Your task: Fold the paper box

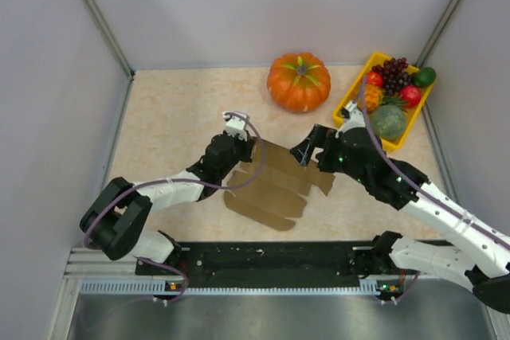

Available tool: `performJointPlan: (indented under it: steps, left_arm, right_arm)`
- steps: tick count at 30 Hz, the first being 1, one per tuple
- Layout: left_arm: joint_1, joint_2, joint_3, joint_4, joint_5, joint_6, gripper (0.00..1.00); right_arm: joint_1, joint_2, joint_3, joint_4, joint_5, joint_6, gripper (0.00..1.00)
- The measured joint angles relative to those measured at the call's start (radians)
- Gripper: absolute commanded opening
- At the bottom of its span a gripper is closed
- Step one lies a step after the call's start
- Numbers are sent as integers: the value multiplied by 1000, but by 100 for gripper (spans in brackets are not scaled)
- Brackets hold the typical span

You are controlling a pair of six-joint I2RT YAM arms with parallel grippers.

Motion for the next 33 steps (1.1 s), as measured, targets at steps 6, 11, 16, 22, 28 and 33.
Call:
performJointPlan:
  steps: [6, 11, 16, 22, 28, 33]
  left_arm:
    - [-22, -31, -27, 42, -83, -42, 0]
    - [-39, -57, -95, 102, -138, -78, 0]
    - [-45, -66, -136, 147, -178, -109, 0]
    - [-45, -80, -149, 174, -198, -132, 0]
    - [-47, -92, -171, 195, -227, -159, 0]
    - [-53, -96, -182, 209, -236, -174, 0]
  right_arm:
    - [0, 31, -123, 181, -18, 660, 75]
    - [1, 237, -141, 288, 20, 1021, 65]
    - [1, 334, -140, 335, 58, 1207, 61]
    - [1, 396, -126, 361, 80, 1302, 51]
    - [1, 454, -84, 367, 99, 1328, 42]
    - [1, 492, -57, 368, 109, 1335, 39]
